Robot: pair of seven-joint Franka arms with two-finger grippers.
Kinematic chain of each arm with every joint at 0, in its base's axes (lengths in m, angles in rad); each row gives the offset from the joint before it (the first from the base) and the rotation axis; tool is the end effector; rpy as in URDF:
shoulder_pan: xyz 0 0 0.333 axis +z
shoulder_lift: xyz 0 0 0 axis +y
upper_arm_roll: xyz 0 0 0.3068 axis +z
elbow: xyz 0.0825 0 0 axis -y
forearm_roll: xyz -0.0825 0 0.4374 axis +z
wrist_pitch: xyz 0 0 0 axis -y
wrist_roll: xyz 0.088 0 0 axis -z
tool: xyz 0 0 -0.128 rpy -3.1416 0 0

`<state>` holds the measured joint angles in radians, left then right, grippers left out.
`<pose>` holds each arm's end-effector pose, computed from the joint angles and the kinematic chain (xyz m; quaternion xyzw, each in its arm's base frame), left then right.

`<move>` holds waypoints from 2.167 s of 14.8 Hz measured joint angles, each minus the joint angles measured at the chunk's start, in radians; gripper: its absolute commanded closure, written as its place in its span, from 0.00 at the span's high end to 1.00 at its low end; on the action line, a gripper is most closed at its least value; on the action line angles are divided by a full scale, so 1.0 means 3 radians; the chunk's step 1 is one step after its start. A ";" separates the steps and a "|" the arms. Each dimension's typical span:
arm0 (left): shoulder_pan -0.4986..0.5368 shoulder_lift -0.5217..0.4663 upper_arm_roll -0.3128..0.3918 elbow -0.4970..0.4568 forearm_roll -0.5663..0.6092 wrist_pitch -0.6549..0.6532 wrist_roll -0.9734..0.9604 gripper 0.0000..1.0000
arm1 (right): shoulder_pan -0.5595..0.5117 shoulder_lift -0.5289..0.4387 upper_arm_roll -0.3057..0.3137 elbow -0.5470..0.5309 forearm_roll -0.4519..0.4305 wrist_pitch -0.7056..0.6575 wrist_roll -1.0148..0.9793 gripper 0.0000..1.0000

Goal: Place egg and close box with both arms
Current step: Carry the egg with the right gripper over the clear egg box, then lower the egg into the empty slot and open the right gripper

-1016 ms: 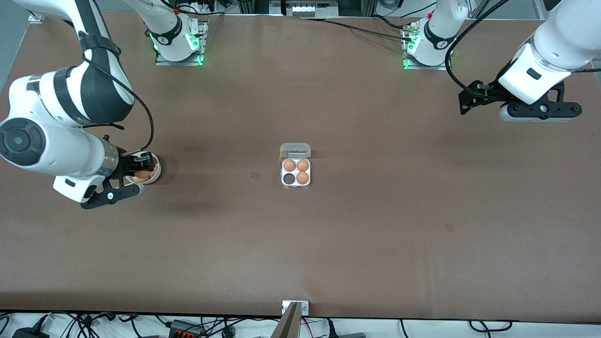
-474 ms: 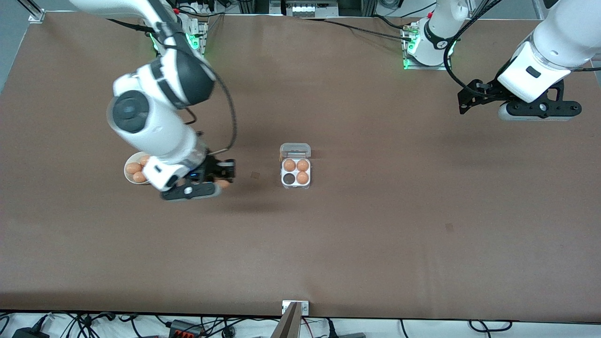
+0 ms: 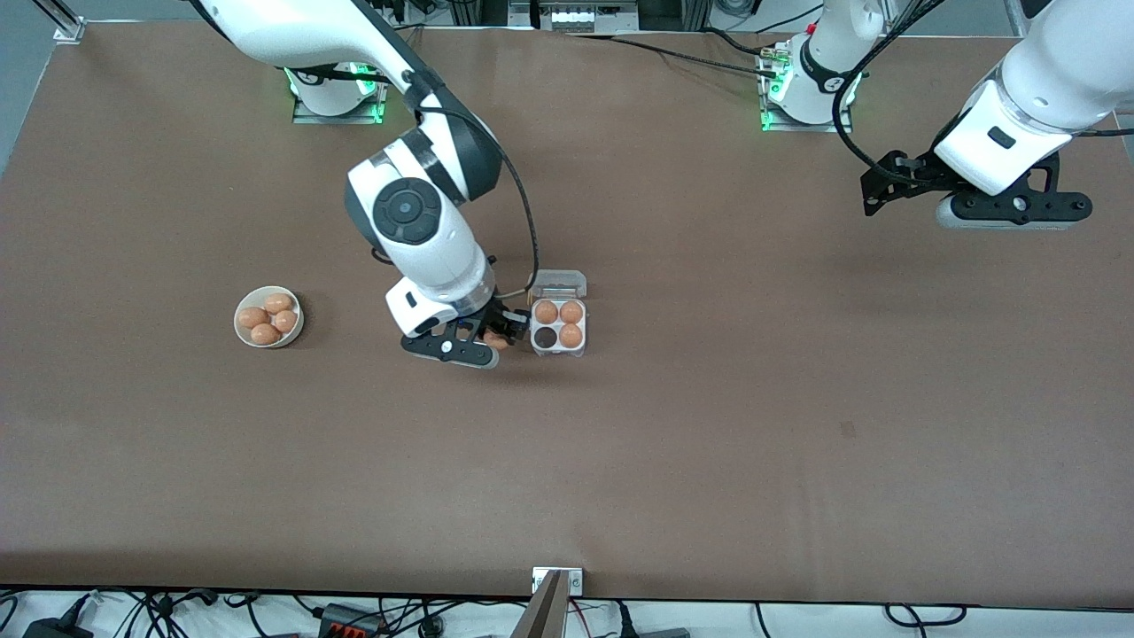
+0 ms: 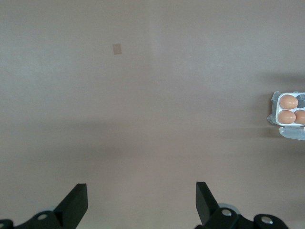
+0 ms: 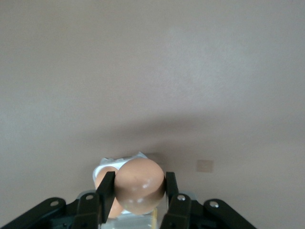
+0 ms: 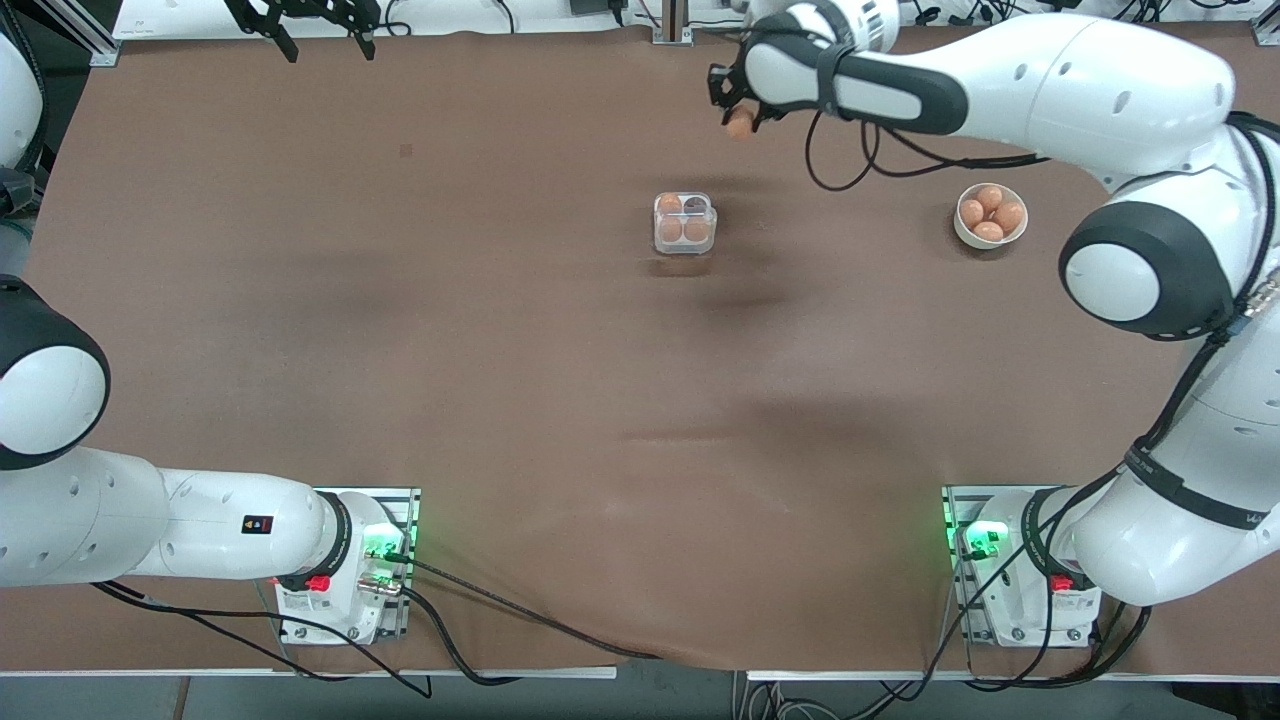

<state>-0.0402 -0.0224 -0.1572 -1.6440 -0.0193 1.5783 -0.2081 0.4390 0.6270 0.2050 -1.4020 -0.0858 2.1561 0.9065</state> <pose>0.5868 -0.1207 0.5699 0.9997 0.0057 -0.0229 0.0033 0.6417 0.4425 0.3053 -0.9885 0.1325 -0.0352 0.0640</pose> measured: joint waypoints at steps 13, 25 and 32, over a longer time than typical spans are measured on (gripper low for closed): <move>-0.0007 0.0031 -0.0003 0.0001 0.0000 -0.0002 0.0000 1.00 | 0.0351 0.0472 -0.0003 -0.0005 -0.0248 0.0191 0.0720 0.33; -0.0007 0.0031 -0.0003 0.0005 0.0000 -0.0002 0.0000 1.00 | 0.0351 0.0574 -0.0024 -0.0005 -0.0251 0.0374 0.0720 0.33; -0.0007 0.0031 -0.0003 0.0005 0.0000 -0.0007 0.0000 1.00 | 0.0350 0.0587 -0.0034 -0.0005 -0.0252 0.0377 0.0720 0.44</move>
<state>-0.0424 -0.0130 -0.1582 -1.6425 -0.0193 1.5761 -0.2082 0.5441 0.8031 0.1947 -1.4035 -0.1615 2.2692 1.1226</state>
